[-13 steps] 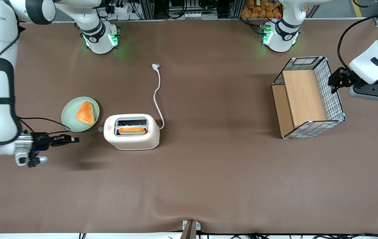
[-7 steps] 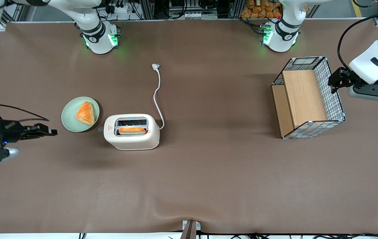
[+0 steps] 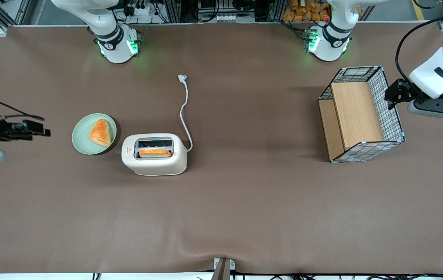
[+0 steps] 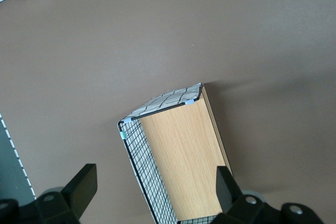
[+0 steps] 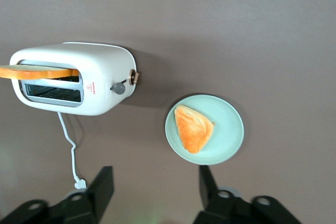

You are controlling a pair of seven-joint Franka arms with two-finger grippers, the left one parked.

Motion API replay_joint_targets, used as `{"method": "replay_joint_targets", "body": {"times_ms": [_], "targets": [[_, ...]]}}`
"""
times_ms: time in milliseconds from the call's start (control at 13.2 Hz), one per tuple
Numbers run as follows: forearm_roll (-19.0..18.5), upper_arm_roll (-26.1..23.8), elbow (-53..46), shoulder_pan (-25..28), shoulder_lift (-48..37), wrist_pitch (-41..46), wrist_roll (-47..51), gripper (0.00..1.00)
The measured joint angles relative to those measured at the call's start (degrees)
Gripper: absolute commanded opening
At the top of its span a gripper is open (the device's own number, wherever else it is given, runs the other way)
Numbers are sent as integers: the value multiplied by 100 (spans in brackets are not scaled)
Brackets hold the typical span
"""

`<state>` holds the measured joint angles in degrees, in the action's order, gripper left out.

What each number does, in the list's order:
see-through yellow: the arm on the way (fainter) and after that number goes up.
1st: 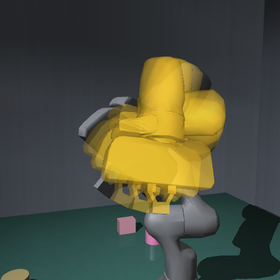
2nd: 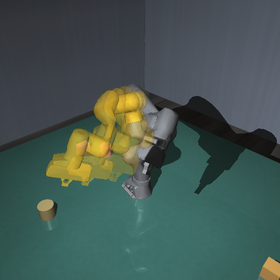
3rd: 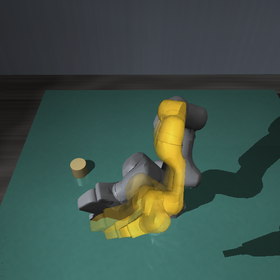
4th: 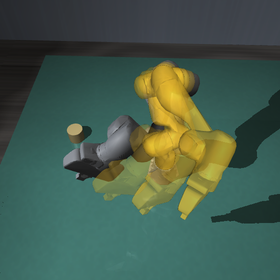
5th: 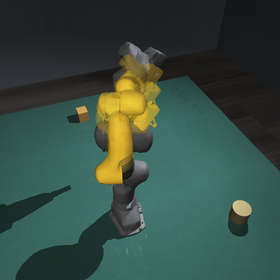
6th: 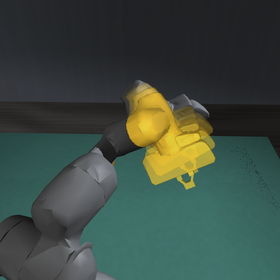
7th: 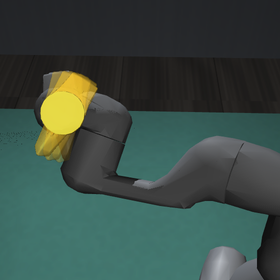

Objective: Press toaster button with right arm

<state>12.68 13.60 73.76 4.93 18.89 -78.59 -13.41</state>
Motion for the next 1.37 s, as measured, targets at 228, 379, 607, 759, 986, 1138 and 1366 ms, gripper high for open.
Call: {"method": "replay_joint_targets", "body": {"times_ms": [228, 379, 607, 759, 986, 1138, 1366], "targets": [[-546, -1, 7, 58, -235, 27, 329, 100], [-805, -10, 21, 192, -408, 33, 546, 100], [-879, 3, 432, 233, -791, -324, 630, 100], [-951, 23, 1046, 230, -1176, -768, 630, 100], [-975, 25, 1677, 230, -1664, -922, 629, 100], [-1015, 20, 1841, 231, -1908, -821, 630, 100], [-1134, -1, 1875, 232, -2128, -700, 630, 100]]}}
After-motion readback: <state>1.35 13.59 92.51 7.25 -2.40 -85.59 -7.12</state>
